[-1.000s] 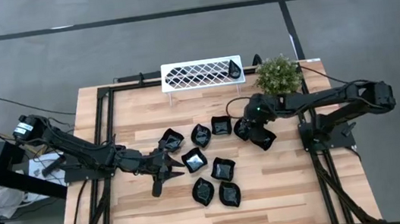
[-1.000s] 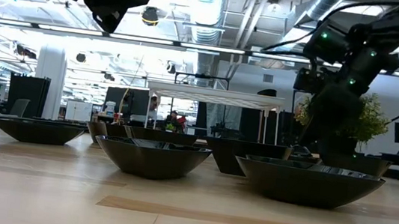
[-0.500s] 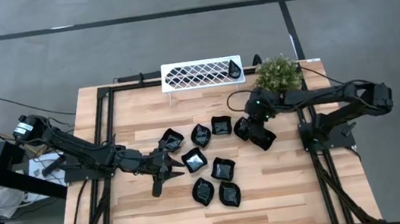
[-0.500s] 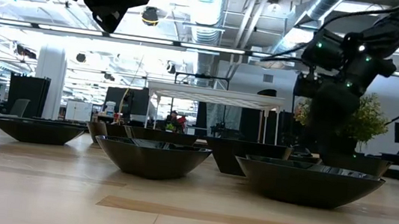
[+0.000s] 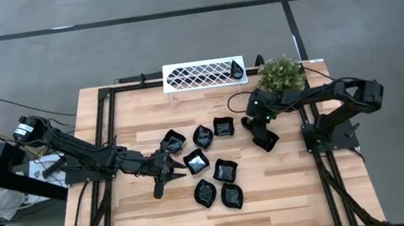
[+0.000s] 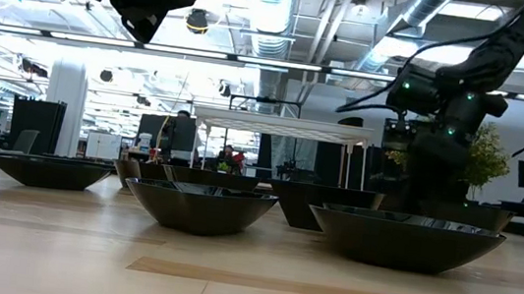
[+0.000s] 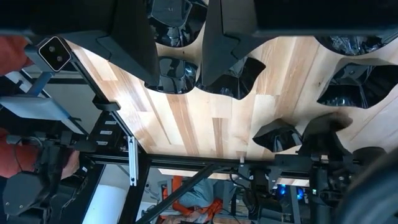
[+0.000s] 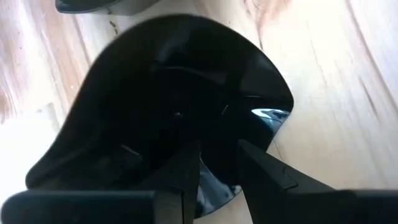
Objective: Pick & Place Mini shaped plates
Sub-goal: Put the leaf shaped plate on the shelf
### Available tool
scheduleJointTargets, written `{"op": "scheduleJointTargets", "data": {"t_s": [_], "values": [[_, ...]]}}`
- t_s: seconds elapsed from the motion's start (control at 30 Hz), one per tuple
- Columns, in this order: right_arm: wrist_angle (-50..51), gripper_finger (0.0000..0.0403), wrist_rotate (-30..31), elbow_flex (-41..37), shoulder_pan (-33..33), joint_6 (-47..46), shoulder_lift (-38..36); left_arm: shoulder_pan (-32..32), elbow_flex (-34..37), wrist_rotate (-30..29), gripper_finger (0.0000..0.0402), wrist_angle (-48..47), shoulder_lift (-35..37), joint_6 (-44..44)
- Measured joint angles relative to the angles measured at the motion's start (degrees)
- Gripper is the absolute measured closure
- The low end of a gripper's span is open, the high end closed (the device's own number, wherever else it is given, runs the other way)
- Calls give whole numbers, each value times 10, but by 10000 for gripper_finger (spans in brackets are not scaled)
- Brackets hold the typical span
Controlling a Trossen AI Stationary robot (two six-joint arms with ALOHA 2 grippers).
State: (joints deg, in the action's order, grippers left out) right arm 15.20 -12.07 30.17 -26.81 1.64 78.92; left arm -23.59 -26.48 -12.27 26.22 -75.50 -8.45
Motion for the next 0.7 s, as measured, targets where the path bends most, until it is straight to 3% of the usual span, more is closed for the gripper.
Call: {"op": "scheduleJointTargets", "data": {"t_s": [0.4,0.7], "values": [[6,301,0,-1,0,-1,-63,0,0,-1,279,0,0,0],[11,301,1,-1,-8,8,-65,0,0,-1,279,0,0,0]]}}
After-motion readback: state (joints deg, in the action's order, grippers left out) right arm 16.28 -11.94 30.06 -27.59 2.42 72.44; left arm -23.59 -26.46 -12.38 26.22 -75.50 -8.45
